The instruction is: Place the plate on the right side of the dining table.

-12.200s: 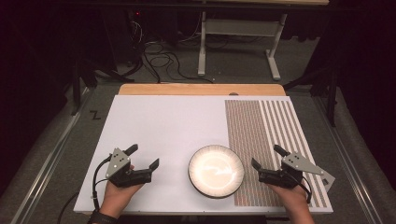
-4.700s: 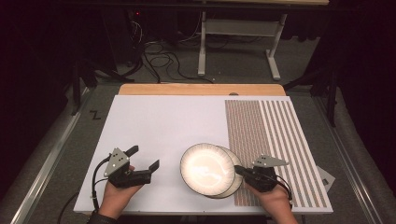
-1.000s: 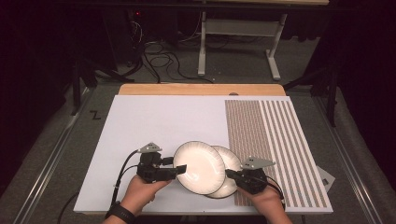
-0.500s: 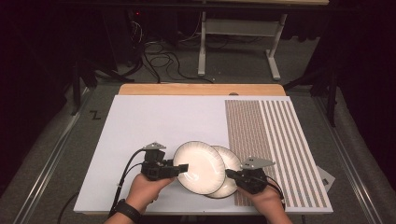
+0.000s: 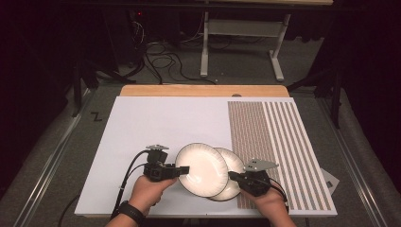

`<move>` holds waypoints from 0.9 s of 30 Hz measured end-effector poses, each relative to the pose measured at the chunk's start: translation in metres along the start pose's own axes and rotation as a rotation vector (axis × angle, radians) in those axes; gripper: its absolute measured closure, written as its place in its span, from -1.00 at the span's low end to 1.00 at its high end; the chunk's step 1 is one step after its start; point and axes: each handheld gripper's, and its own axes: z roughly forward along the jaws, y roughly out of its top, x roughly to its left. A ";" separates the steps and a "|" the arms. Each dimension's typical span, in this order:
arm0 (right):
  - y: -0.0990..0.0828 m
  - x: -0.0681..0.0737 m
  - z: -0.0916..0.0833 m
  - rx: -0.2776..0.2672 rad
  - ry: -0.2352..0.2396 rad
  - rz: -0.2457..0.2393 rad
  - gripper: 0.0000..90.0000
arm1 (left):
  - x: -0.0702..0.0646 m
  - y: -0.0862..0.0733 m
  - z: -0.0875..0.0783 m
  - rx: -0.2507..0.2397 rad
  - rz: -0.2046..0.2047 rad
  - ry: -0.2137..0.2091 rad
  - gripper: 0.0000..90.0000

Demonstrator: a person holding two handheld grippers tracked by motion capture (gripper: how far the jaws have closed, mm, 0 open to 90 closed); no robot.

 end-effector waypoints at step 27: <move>0.000 -0.002 -0.003 -0.013 -0.012 0.004 1.00 | -0.004 0.003 0.001 -0.039 -0.002 0.035 0.60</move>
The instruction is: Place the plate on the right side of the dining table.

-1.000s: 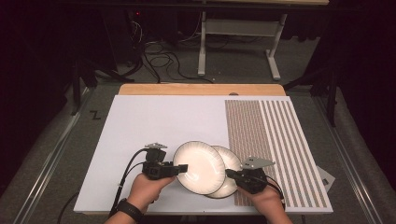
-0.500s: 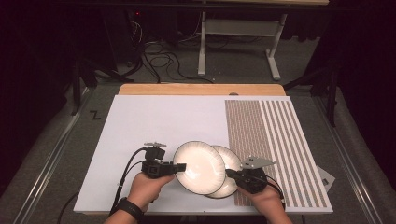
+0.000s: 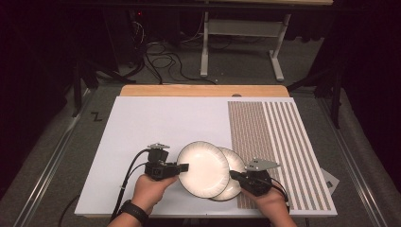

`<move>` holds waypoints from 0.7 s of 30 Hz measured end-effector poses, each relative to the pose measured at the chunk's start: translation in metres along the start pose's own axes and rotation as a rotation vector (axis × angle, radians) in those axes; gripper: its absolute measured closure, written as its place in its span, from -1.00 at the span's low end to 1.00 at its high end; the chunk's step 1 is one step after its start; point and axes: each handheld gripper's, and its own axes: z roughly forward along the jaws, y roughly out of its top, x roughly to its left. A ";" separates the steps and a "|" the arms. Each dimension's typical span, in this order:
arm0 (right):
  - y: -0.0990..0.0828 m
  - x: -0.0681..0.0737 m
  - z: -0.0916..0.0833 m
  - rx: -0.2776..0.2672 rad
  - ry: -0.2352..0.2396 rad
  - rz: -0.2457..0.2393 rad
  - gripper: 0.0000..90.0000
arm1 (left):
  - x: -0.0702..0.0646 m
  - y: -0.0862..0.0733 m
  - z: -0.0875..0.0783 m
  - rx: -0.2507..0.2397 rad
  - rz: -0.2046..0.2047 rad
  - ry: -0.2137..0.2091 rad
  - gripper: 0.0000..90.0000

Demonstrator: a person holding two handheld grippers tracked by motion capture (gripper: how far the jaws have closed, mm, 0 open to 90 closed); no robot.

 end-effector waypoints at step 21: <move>0.002 -0.009 -0.016 -0.074 -0.027 0.032 1.00 | -0.006 0.000 -0.006 -0.153 0.065 -0.068 0.78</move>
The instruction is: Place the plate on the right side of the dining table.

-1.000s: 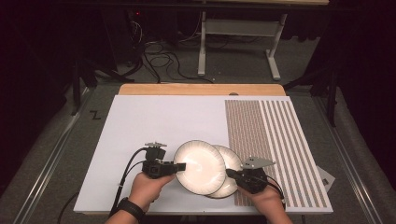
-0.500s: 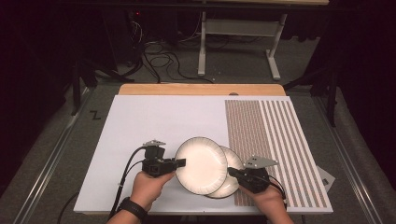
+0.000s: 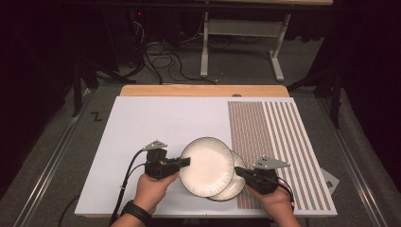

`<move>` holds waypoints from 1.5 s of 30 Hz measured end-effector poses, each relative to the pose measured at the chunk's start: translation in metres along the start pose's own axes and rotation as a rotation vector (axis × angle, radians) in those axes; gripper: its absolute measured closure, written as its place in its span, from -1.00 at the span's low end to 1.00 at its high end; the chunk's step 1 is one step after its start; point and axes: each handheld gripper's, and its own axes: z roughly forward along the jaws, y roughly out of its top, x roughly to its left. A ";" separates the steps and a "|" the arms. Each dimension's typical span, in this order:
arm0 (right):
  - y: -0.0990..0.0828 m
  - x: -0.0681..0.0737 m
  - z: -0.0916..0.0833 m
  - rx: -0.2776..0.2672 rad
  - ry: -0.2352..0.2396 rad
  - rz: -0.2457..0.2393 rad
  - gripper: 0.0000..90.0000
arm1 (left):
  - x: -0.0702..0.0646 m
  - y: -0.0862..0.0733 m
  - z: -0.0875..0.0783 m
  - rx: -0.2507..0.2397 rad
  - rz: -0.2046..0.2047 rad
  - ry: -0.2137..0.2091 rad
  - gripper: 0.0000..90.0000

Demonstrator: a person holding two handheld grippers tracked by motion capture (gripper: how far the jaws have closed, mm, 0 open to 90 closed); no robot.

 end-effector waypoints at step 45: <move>-0.012 -0.015 -0.124 -0.306 -0.167 0.031 -1.00 | -0.012 -0.012 -0.006 -0.150 0.141 0.030 0.79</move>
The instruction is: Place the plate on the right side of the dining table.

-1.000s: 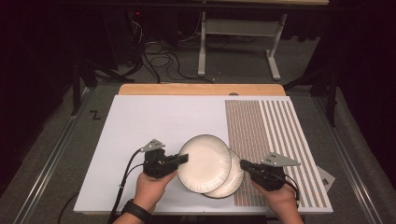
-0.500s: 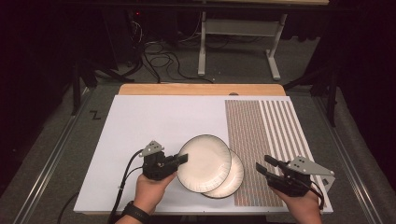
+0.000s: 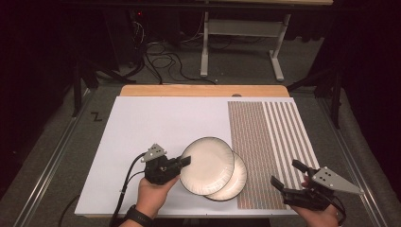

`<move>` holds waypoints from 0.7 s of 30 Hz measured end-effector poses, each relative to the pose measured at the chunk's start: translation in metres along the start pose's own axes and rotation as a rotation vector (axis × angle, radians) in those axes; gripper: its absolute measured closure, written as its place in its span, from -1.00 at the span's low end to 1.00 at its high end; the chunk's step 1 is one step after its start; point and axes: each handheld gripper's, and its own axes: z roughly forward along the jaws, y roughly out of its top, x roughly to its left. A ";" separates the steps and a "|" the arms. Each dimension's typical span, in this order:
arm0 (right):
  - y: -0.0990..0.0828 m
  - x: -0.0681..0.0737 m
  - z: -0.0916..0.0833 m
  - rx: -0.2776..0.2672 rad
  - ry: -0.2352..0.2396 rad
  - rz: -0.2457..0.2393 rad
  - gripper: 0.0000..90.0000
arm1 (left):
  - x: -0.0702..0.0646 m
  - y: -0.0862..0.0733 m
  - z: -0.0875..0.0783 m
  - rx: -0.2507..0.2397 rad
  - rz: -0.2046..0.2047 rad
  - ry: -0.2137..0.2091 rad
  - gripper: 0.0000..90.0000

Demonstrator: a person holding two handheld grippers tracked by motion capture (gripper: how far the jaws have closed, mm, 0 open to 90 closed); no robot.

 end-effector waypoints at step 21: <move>0.012 0.010 0.013 -0.005 0.039 0.009 -1.00 | -0.001 -0.001 -0.001 -0.012 0.020 0.001 0.79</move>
